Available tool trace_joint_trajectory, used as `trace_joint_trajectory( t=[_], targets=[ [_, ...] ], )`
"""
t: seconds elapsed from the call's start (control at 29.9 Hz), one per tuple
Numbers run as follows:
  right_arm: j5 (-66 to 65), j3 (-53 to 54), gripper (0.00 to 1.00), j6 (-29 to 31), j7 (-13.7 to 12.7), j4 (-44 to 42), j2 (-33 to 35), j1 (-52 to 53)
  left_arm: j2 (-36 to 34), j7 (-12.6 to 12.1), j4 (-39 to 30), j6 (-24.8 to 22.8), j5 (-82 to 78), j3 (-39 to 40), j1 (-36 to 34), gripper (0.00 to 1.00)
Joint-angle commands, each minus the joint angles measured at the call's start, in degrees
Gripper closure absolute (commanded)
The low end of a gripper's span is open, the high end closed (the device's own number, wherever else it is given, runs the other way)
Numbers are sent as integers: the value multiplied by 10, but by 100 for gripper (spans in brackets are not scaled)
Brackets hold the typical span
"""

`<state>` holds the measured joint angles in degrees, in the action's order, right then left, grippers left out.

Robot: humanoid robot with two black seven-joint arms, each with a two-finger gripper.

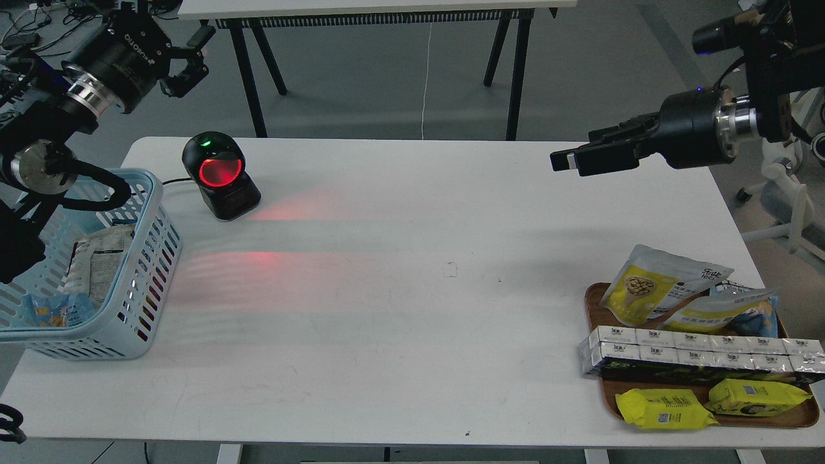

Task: Scan snack and place in basket
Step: 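Move the right gripper toward the snack tray, then grasp the yellow snack bag on the tray with the right gripper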

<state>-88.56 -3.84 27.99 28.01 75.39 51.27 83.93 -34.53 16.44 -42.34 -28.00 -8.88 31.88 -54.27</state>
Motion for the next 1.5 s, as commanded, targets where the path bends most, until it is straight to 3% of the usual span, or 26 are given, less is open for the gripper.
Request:
trace_joint_trajectory(
  t=[0.0,0.13,0.4,0.8,0.97,1.24,1.47],
  targets=[
    [-103,-5,1,0,0,62,44,-5,3,1,2,0,0,-1,2,0],
    [-190,-35,1,0,0,102,82,-8,4,1,3,0,0,0,5,0],
    [-262,-48,1,0,0,103,122,-42,24,0,3,0,0,-1,3,0],
    [-268,-45,5,0,0,57,84,-90,26,1,3,0,0,0,8,0],
    [-267,-40,15,0,0,40,62,-97,25,1,6,0,-1,0,8,0],
    [-268,-42,42,0,0,42,55,-102,25,1,6,0,-1,0,9,0],
    [-268,-41,52,0,0,42,56,-112,25,1,7,0,-1,-1,11,0]
  ],
)
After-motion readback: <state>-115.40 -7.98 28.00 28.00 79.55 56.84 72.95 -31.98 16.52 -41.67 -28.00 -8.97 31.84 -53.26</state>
